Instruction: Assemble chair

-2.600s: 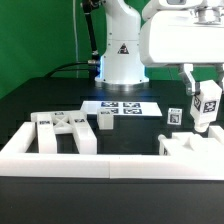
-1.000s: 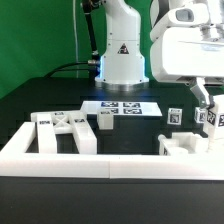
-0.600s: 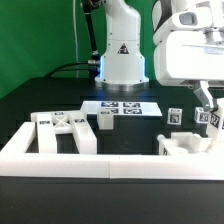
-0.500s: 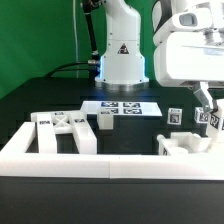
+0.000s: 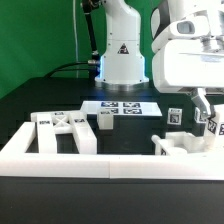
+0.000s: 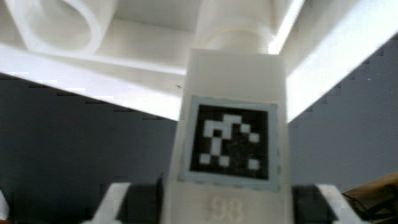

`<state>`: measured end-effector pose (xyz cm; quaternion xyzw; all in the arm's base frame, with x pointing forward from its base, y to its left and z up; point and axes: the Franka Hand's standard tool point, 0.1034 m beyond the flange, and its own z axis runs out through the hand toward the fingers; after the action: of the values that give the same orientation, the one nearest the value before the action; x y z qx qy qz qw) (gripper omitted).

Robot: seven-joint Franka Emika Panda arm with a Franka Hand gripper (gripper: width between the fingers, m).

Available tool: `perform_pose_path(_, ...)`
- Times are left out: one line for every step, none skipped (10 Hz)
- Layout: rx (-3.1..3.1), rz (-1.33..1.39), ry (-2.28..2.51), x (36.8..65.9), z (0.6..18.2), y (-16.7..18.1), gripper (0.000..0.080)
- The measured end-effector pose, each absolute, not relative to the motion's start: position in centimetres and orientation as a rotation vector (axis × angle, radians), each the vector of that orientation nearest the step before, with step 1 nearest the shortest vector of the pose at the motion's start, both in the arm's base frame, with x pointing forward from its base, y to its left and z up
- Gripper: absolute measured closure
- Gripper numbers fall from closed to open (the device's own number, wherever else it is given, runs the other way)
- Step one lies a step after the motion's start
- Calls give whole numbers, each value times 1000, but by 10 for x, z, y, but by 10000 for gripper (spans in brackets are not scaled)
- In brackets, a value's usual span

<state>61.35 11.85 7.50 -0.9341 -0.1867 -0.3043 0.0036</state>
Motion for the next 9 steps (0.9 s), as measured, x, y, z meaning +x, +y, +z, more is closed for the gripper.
perform_pose_path(-2946, -889, -588, 607, 64, 117, 500)
perform_pose_path(-2944, -896, -588, 609, 66, 117, 500)
perform_pose_path(-2945, -894, -588, 608, 66, 117, 499)
perform_pose_path(-2945, -893, -588, 608, 65, 117, 499)
perform_pose_path(-2945, -892, -588, 608, 65, 117, 281)
perform_pose_path(-2945, -892, -588, 608, 65, 117, 281)
perform_pose_path(-2946, -888, -588, 608, 65, 117, 178)
perform_pose_path(-2949, -875, -590, 608, 67, 117, 158)
perform_pose_path(-2951, -871, -589, 609, 71, 116, 158)
